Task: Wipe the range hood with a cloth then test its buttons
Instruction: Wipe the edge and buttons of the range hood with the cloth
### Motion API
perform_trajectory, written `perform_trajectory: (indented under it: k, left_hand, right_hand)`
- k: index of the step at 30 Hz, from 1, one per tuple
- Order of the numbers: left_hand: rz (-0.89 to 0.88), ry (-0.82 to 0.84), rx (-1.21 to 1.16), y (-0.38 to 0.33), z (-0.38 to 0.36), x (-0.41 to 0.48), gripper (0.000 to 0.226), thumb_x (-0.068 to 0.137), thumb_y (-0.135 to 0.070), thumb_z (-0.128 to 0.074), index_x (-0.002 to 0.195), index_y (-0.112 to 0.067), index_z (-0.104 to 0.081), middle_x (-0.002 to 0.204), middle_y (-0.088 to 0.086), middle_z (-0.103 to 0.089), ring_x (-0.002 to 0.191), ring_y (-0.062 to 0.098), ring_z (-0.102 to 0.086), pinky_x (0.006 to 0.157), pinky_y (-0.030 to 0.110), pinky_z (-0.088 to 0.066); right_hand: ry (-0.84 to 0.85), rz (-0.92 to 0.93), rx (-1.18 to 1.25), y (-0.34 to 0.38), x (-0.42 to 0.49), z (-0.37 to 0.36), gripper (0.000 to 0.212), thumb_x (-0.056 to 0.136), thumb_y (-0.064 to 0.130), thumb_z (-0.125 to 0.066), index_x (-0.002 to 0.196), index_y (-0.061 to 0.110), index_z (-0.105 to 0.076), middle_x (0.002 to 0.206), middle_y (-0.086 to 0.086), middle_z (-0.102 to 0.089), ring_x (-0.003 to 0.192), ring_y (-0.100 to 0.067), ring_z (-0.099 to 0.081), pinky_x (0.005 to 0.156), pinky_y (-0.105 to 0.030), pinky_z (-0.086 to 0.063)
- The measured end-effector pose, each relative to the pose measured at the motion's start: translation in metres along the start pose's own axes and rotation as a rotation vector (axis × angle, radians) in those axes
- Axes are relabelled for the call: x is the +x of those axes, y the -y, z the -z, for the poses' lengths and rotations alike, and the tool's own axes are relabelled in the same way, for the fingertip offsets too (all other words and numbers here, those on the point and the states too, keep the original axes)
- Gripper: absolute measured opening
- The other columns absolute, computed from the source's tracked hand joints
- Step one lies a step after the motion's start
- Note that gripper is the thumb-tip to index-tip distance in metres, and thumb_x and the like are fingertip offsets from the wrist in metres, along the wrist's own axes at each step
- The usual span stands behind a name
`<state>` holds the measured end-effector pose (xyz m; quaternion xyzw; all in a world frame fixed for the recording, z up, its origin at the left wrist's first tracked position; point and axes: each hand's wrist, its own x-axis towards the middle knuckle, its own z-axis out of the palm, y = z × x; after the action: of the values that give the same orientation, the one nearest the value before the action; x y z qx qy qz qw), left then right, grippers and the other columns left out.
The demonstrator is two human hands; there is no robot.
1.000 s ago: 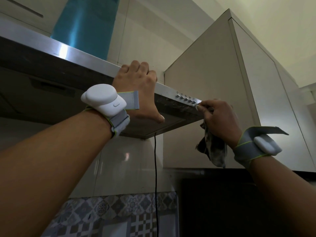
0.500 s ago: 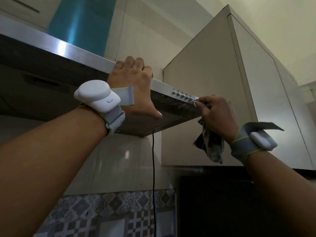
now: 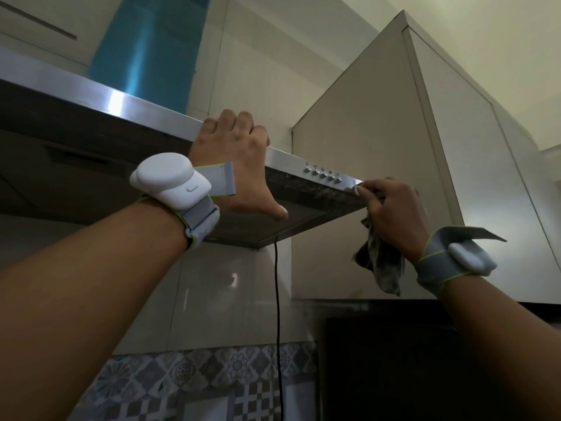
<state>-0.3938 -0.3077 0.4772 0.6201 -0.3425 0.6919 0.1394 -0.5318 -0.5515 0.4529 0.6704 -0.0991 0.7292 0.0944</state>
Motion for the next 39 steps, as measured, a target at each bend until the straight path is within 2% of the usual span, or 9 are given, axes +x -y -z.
perform_trajectory:
  k: [10, 15, 18, 20, 24, 27, 30, 35, 39]
  left_hand:
    - [0.017, -0.002, 0.039, -0.004, 0.000, 0.001, 0.112, 0.035, -0.095, -0.039, 0.115, -0.017, -0.053, 0.114, 0.007, -0.050, 0.106, 0.028, -0.046, 0.096, 0.042, -0.039]
    - [0.021, 0.002, 0.035, -0.004, 0.001, -0.001, 0.112, 0.035, -0.094, -0.040, 0.117, -0.019, -0.052, 0.116, 0.007, -0.049, 0.108, 0.027, -0.044, 0.097, 0.042, -0.038]
    - [0.019, -0.005, 0.041, -0.004, 0.000, -0.001, 0.111, 0.034, -0.094, -0.041, 0.116, -0.020, -0.053, 0.114, 0.006, -0.049, 0.107, 0.027, -0.045, 0.096, 0.042, -0.038]
    - [0.018, -0.010, 0.050, -0.003, -0.002, -0.001, 0.110, 0.034, -0.094, -0.042, 0.115, -0.020, -0.052, 0.114, 0.005, -0.049, 0.107, 0.026, -0.045, 0.096, 0.042, -0.039]
    - [0.008, -0.032, 0.067, -0.003, -0.004, 0.000, 0.111, 0.036, -0.096, -0.045, 0.115, -0.018, -0.051, 0.114, 0.006, -0.049, 0.107, 0.027, -0.045, 0.096, 0.042, -0.039]
    - [0.002, -0.029, 0.074, -0.004, -0.005, 0.001, 0.111, 0.038, -0.096, -0.047, 0.116, -0.017, -0.051, 0.116, 0.008, -0.049, 0.108, 0.028, -0.045, 0.096, 0.042, -0.039]
    - [0.010, -0.021, 0.066, -0.003, -0.003, 0.000, 0.112, 0.038, -0.096, -0.047, 0.117, -0.016, -0.051, 0.116, 0.009, -0.049, 0.108, 0.029, -0.045, 0.096, 0.043, -0.039]
    - [0.037, -0.001, 0.056, -0.010, 0.003, 0.001, 0.116, 0.032, -0.096, -0.039, 0.113, -0.015, -0.054, 0.114, 0.009, -0.050, 0.106, 0.029, -0.045, 0.094, 0.044, -0.038]
    - [0.021, 0.040, 0.040, -0.006, 0.004, 0.001, 0.114, 0.039, -0.097, -0.048, 0.119, -0.017, -0.052, 0.118, 0.008, -0.050, 0.110, 0.028, -0.044, 0.098, 0.044, -0.038]
  right_hand:
    - [0.006, -0.121, -0.040, -0.024, 0.010, 0.004, 0.023, 0.091, 0.029, -0.059, 0.101, 0.016, -0.074, 0.099, -0.010, -0.072, 0.095, -0.032, -0.064, 0.083, -0.038, -0.052]
    - [0.036, -0.266, 0.023, -0.029, 0.014, 0.000, 0.022, 0.091, 0.025, -0.061, 0.100, 0.012, -0.075, 0.097, -0.014, -0.072, 0.098, -0.034, -0.064, 0.085, -0.036, -0.049]
    - [0.043, -0.333, 0.110, -0.027, 0.016, -0.001, 0.018, 0.090, 0.021, -0.063, 0.095, 0.010, -0.076, 0.091, -0.013, -0.073, 0.094, -0.030, -0.066, 0.086, -0.037, -0.051]
    - [0.029, -0.350, 0.157, -0.023, 0.016, 0.001, 0.020, 0.091, 0.021, -0.062, 0.099, 0.009, -0.076, 0.092, -0.010, -0.072, 0.093, -0.024, -0.065, 0.087, -0.033, -0.050]
    - [-0.025, -0.326, 0.301, -0.015, 0.011, 0.012, 0.022, 0.093, 0.018, -0.062, 0.107, 0.004, -0.072, 0.093, -0.005, -0.067, 0.090, -0.014, -0.060, 0.085, -0.027, -0.047]
    - [-0.016, -0.292, 0.227, -0.015, 0.010, 0.008, 0.021, 0.090, 0.024, -0.066, 0.102, 0.010, -0.074, 0.089, -0.005, -0.070, 0.087, -0.016, -0.064, 0.083, -0.026, -0.049]
    - [-0.004, -0.247, 0.175, -0.012, 0.004, 0.002, 0.018, 0.088, 0.028, -0.067, 0.095, 0.014, -0.075, 0.082, -0.003, -0.071, 0.085, -0.022, -0.067, 0.082, -0.035, -0.053]
    - [0.017, -0.158, 0.108, 0.008, -0.002, 0.002, 0.018, 0.087, 0.032, -0.066, 0.094, 0.018, -0.075, 0.083, -0.004, -0.073, 0.084, -0.025, -0.067, 0.079, -0.037, -0.053]
    - [0.022, -0.139, 0.096, 0.026, -0.004, 0.002, 0.018, 0.087, 0.035, -0.064, 0.095, 0.022, -0.074, 0.087, -0.004, -0.074, 0.089, -0.027, -0.067, 0.079, -0.037, -0.053]
